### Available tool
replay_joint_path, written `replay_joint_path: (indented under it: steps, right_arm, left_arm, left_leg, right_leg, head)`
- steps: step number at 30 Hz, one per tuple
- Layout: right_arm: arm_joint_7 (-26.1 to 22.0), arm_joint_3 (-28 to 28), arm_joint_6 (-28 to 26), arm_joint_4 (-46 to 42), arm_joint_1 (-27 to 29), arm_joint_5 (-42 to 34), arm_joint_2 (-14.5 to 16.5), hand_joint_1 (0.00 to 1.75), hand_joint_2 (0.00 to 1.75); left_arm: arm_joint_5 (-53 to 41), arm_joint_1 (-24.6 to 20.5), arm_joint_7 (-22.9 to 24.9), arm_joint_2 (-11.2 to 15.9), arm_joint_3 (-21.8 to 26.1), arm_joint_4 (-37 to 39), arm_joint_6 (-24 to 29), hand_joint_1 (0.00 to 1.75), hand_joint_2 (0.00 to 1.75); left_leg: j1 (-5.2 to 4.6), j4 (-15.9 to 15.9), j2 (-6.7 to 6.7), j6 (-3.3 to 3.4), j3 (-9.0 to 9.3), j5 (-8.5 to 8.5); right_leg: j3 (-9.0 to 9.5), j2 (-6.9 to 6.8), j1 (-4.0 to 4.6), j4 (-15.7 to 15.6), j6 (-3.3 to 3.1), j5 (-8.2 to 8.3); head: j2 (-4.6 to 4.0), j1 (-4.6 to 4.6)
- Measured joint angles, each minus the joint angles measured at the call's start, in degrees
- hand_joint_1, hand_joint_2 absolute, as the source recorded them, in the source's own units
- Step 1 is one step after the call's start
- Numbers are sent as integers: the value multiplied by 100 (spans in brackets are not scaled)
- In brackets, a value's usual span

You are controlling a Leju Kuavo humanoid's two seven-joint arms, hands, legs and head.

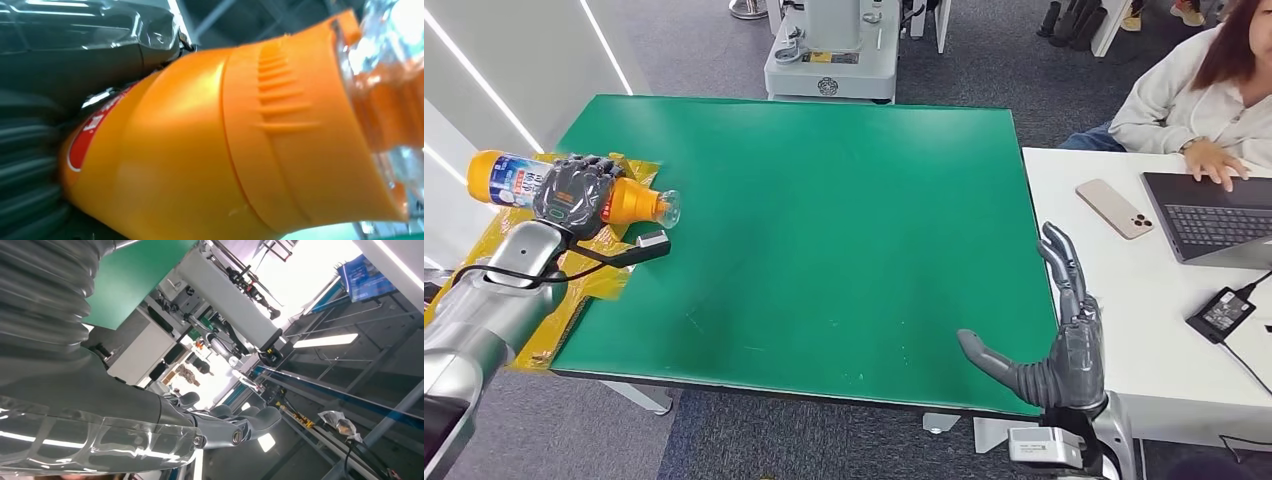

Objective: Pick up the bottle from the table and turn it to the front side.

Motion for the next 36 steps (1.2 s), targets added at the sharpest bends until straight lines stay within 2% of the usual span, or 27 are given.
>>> replay_joint_path:
  steps: [5,10,27,36]
  right_arm:
    - [-5,0,76,1,-32,-40,-10,0,175]
    - [14,16,84,1,-87,-65,-13,0,175]
    - [281,38,-82,-189,-70,-76,-148,0,175]
    - [275,48,-246,-231,149,-98,-269,0,175]
  left_arm:
    - [383,-41,-328,-68,491,108,-459,175,175]
    - [354,-36,-361,-141,758,222,-863,175,175]
    - [-438,91,6,-578,748,555,-1675,175,175]
    - [-135,162,16,-786,738,657,-1722,174,175]
  left_leg:
    - [-2,2,2,0,0,0]
    - [-1,2,1,0,0,0]
    - [-2,3,0,0,-1,0]
    - [-1,2,1,0,-1,-1]
  right_leg:
    - [0,1,-1,0,-2,2]
    - [0,1,-1,0,-2,2]
    - [-1,0,-1,-2,-2,2]
    - [-1,1,-1,-2,-2,2]
  head:
    - [0,-1]
    - [0,-1]
    - [0,0]
    - [0,-1]
